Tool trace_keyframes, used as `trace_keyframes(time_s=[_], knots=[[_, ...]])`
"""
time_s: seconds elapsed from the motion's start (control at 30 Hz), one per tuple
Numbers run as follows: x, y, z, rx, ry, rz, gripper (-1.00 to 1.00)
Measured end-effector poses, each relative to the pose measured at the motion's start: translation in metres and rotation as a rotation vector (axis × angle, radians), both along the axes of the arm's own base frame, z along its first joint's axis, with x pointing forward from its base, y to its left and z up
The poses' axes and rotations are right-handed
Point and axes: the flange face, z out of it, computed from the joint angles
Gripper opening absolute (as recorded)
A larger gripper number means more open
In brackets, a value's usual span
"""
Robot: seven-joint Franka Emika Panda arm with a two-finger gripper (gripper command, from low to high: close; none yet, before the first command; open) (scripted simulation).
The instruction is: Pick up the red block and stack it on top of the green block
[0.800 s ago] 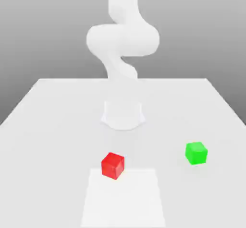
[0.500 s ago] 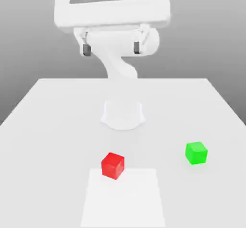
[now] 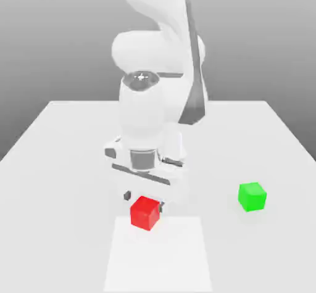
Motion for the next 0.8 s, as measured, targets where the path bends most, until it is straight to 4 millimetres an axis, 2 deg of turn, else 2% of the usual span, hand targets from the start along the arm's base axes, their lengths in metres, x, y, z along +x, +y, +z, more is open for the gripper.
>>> trace_keyframes(time_s=[0.03,0.27,0.53,0.63,0.8], knots=[[-0.001,0.000,-0.005,-0.001,0.000,0.000,-1.00],[-0.001,0.000,-0.005,-0.001,0.000,0.000,-1.00],[0.000,0.000,0.051,-0.001,0.000,0.000,-1.00],[0.003,0.030,0.063,-0.001,-0.002,0.117,-1.00],[0.000,0.107,0.076,0.002,-0.006,0.410,-1.00]])
